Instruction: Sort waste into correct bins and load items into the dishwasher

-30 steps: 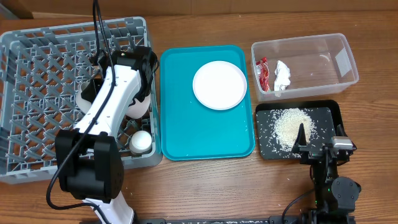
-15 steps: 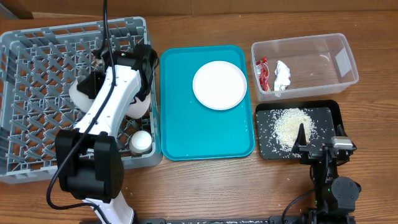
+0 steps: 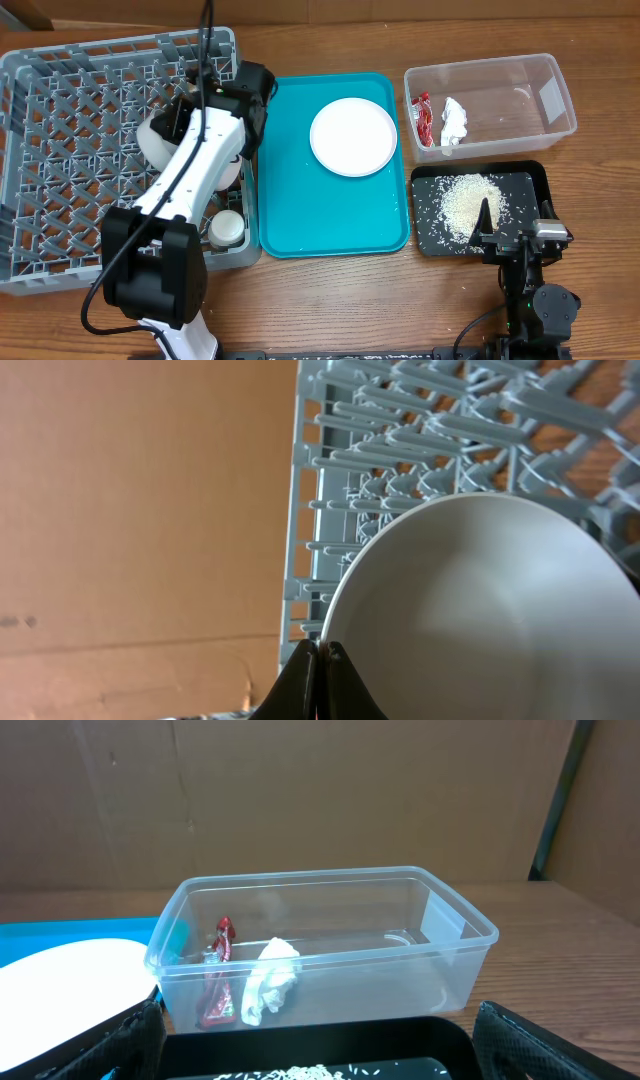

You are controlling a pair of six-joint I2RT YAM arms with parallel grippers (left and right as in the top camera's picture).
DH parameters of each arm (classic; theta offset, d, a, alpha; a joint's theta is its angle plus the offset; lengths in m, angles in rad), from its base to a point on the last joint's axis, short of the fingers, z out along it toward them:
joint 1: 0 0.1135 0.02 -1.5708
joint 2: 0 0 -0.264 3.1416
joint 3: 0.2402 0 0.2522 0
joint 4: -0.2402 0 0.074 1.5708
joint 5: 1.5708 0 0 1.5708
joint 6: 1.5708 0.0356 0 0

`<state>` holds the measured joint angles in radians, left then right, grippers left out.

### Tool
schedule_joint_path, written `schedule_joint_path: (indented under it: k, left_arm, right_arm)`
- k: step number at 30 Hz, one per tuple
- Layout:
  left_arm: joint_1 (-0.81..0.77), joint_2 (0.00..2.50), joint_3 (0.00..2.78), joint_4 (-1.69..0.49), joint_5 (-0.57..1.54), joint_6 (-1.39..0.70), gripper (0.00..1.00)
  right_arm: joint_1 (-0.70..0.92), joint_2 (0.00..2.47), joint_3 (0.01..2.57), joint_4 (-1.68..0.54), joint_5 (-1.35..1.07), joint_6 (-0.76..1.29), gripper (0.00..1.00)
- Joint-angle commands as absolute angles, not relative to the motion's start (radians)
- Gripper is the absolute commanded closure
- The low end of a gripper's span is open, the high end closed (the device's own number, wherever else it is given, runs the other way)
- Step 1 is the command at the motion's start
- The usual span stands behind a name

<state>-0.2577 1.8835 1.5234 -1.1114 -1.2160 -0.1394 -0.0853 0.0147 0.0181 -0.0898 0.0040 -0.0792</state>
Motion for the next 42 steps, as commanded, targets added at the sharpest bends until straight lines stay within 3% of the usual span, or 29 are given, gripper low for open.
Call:
schedule_joint_path:
  k: [1,14,27,32,42]
  left_arm:
    - [-0.259,1.897,1.519,-1.118,-1.251,-0.029,0.96]
    - [-0.244,1.897,1.519,-1.118,-1.203,0.183,0.96]
    - [-0.253,1.897,1.519,-1.148,-1.103,0.184,0.96]
    - [-0.251,1.897,1.519,-1.143,-1.297,0.248,0.96]
    - [-0.257,1.897,1.519,-1.155,-1.132,0.236,0.96]
  right_arm:
    - [-0.086,0.007,0.008,-0.084,0.005,-0.083,0.0]
    - [-0.086,0.007,0.008,-0.084,0.005,-0.083,0.0]
    - [-0.086,0.007,0.008,-0.084,0.005,-0.083,0.0]
    - [-0.086,0.007,0.008,-0.084,0.005,-0.083,0.0]
    - [-0.086,0.007,0.008,-0.084,0.005,-0.083,0.0]
